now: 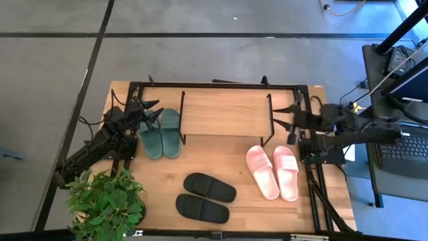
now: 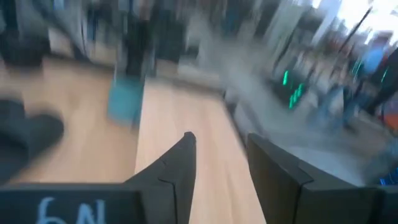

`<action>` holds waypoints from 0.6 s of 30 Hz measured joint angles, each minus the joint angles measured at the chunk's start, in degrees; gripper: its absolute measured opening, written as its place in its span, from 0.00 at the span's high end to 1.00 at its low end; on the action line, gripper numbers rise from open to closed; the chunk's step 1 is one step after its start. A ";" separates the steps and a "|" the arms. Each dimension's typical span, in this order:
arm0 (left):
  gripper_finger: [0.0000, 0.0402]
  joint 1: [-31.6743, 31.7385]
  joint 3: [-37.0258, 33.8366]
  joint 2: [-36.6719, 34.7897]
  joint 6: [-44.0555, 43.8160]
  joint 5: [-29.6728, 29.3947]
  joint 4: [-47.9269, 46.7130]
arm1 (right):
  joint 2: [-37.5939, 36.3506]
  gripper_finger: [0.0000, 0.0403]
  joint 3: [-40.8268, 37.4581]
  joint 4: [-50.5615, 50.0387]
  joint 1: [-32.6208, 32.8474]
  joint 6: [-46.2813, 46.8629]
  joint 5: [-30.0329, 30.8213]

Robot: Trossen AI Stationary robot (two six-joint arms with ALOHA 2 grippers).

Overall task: Pick and place slides into the shelf
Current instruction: Put the right pink slide on the shelf

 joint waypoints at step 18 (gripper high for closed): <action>0.46 0.00 -0.02 0.00 0.02 0.00 0.00 | 42.74 0.77 40.49 -61.00 29.51 52.37 2.50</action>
